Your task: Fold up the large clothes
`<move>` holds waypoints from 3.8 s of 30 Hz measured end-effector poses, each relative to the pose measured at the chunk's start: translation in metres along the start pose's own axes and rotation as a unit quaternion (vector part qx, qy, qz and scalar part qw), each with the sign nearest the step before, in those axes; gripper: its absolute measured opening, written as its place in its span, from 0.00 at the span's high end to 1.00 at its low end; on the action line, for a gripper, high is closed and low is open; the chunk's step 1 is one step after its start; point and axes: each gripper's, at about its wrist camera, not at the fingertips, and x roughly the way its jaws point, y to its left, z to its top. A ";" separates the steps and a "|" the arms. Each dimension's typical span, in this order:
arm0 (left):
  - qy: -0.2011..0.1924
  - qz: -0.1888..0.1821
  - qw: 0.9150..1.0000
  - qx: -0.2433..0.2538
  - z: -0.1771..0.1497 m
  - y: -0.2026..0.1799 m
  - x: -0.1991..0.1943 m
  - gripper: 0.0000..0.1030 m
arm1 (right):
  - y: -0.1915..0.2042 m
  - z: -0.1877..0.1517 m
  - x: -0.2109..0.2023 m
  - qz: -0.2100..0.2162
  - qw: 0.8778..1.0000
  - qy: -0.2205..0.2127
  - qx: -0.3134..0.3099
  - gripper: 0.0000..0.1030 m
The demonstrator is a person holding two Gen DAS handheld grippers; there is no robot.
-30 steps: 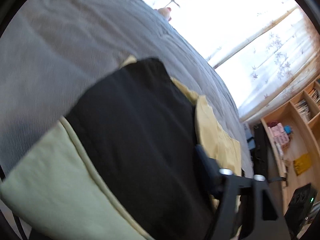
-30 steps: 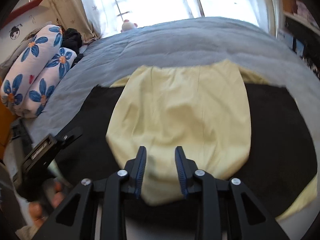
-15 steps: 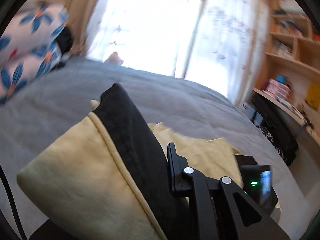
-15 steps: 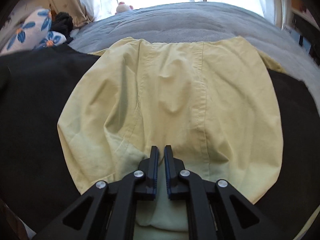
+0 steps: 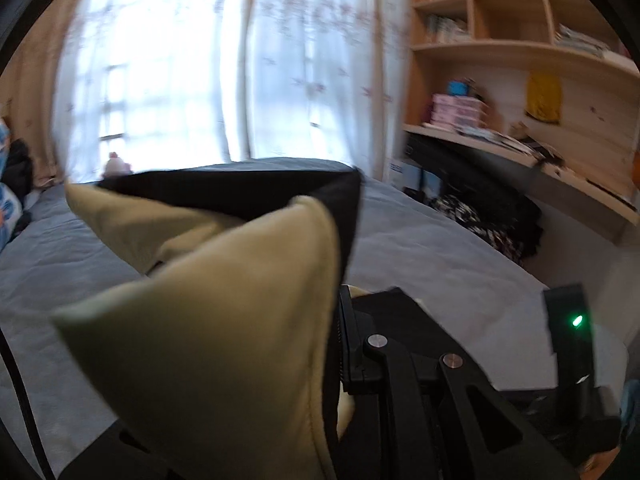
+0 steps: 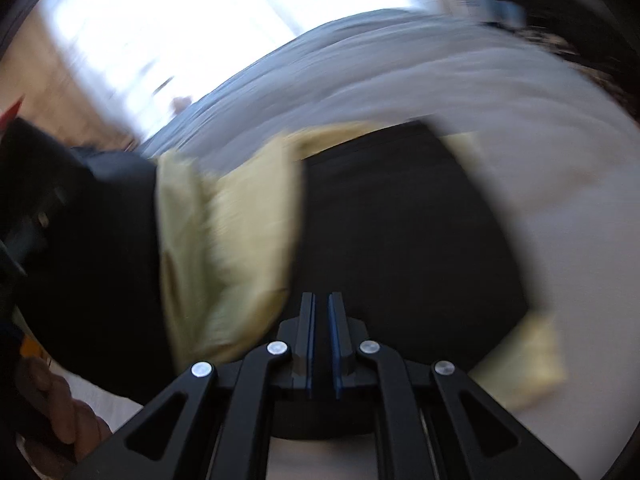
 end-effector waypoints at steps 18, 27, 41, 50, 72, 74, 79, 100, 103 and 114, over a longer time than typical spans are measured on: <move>0.207 -0.112 0.971 0.048 -0.067 -0.139 0.096 0.27 | -0.126 -0.017 -0.042 -0.053 0.993 -0.030 0.104 0.93; 0.181 -0.115 0.975 -0.059 -0.031 -0.085 0.032 0.23 | -0.112 -0.005 -0.065 -0.017 0.994 -0.047 0.096 0.72; 0.232 0.063 0.955 -0.171 -0.078 0.037 0.020 0.23 | -0.065 0.006 -0.008 0.029 0.996 0.080 0.011 0.70; 0.246 0.057 0.955 -0.155 -0.090 0.029 0.027 0.23 | -0.053 0.008 -0.003 0.055 0.996 0.072 -0.026 0.92; 0.276 0.021 0.954 -0.117 -0.111 0.002 0.049 0.23 | -0.090 -0.017 -0.006 -0.003 0.999 0.036 -0.009 0.92; 0.276 0.021 0.955 -0.111 -0.107 0.004 0.048 0.23 | -0.084 -0.002 -0.014 0.021 0.999 0.029 -0.007 0.89; 0.274 -0.002 0.954 -0.125 -0.089 0.018 0.053 0.23 | -0.085 0.046 -0.004 0.044 0.999 0.013 0.016 0.68; 0.286 -0.014 0.943 -0.169 -0.064 0.057 0.114 0.21 | -0.088 0.104 0.087 0.059 0.993 0.084 0.056 0.76; 0.292 -0.012 0.942 -0.163 -0.061 0.055 0.117 0.21 | -0.071 0.106 0.073 0.021 0.998 0.050 0.010 0.97; 0.301 -0.028 0.940 -0.158 -0.072 0.046 0.132 0.13 | -0.081 0.093 0.097 -0.101 0.993 0.055 -0.040 0.96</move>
